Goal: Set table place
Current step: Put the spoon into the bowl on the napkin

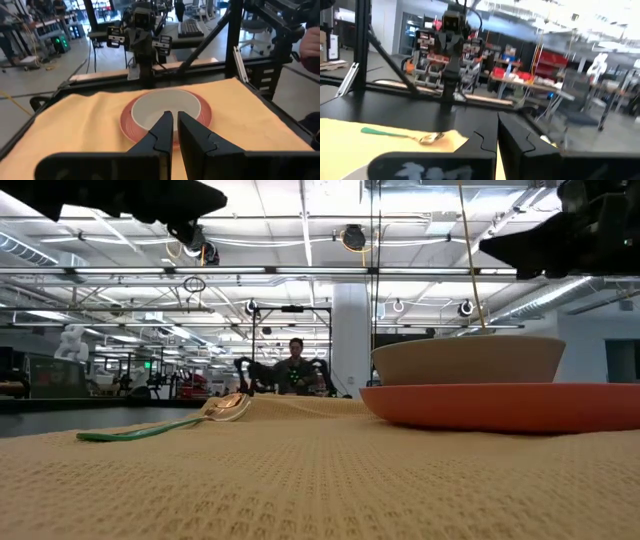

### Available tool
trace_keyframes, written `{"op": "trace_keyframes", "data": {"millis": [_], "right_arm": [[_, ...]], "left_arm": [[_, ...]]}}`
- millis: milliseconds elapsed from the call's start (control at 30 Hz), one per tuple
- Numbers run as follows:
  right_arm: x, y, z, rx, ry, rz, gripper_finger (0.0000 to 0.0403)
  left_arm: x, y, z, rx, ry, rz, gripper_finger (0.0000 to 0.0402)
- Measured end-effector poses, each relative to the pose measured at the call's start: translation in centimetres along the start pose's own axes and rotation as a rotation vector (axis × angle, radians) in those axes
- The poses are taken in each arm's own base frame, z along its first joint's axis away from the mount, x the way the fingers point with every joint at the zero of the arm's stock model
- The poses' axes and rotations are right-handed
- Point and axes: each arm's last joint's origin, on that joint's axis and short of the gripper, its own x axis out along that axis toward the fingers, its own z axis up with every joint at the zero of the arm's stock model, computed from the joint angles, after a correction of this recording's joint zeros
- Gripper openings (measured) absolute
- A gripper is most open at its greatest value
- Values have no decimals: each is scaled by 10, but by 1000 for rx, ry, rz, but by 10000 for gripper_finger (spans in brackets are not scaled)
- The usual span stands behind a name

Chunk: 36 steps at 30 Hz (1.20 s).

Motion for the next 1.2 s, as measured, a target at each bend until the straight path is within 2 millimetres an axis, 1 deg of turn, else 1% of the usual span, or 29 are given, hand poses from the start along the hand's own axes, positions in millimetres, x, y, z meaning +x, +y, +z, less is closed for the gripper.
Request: {"op": "trace_keyframes", "data": {"millis": [200, 333, 433, 533, 600, 700, 800, 900, 1000, 1100, 1200], "right_arm": [[0, -1, 4, -66, -42, -14, 0], [0, -4, 5, -102, -46, -38, 0], [1, -6, 4, -120, -39, -58, 0], [1, -8, 4, -91, -37, -73, 0], [1, -9, 3, -69, -37, -76, 0], [1, -8, 3, -39, -36, -74, 0], [1, -8, 2, 21, -23, -68, 0], [2, -7, -1, 65, 8, -60, 0], [2, -6, -5, 90, 41, -54, 0], [1, -6, -6, 89, 49, -52, 0], [1, -6, -6, 89, 49, -52, 0]], "left_arm": [[0, 0, 0, 18, 4, 0, 31], [0, -1, -7, -7, 70, -8, 31], [3, -1, -13, -85, 118, 13, 31], [8, -2, -19, -169, 161, -1, 31], [13, -6, -25, -223, 200, -40, 31], [23, -17, -34, -266, 265, -98, 31], [35, -32, -37, -290, 321, -146, 31], [51, -47, -30, -248, 351, -173, 31], [68, -58, -18, -171, 378, -200, 31], [80, -61, -2, -111, 397, -212, 30], [85, -58, 17, -88, 395, -209, 30]]}}
